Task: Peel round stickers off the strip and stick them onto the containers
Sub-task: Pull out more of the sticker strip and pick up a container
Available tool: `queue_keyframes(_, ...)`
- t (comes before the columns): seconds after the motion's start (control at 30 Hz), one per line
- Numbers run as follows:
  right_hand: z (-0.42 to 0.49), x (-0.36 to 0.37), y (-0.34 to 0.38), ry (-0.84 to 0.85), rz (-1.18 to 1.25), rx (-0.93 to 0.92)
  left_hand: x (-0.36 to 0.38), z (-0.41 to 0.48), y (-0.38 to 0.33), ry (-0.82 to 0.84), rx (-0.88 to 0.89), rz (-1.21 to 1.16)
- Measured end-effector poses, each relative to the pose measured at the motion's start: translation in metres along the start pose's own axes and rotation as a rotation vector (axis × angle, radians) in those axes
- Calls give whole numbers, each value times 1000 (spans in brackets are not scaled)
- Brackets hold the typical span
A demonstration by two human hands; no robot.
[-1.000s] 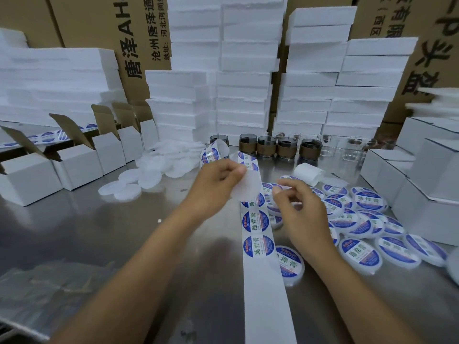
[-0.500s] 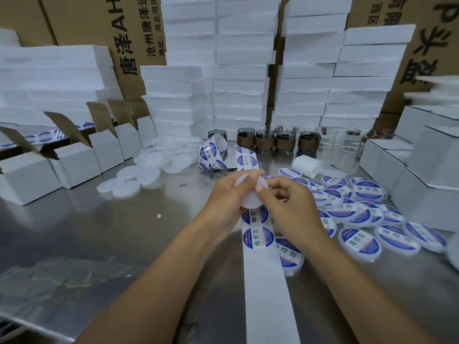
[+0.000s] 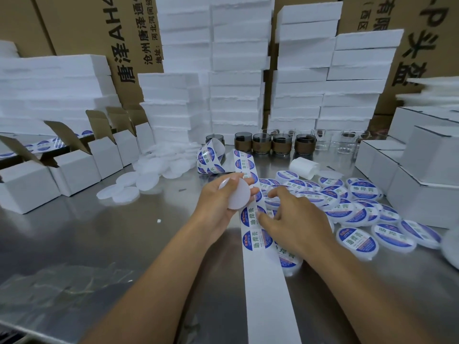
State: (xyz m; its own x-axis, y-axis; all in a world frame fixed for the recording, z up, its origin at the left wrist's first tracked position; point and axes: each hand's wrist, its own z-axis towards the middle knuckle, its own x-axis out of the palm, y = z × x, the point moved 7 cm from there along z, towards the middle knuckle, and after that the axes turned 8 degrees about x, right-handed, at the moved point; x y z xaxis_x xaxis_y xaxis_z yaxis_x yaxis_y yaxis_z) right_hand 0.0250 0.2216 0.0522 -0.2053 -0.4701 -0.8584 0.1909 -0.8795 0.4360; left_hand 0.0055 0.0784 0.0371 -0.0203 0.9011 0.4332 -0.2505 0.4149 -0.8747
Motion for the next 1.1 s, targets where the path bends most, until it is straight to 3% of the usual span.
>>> queue_keyframes(0.2,-1,19,3,234,207,51,-1,1,-2,-4,12,18)
queue_keyframes(0.57,-6,29,11,144,206,-44,0,0,-6,16,57,-25)
queue_keyframes(0.83,1,35,5,285,328,93,-3,2,-5,-11,45,-57)
queue_keyframes(0.93,3,26,0,275,466,146,-5,3,-7,-32,54,-55)
queue_keyframes(1.1,10,-4,-14,131,924,234,-17,4,-9,-131,49,1)
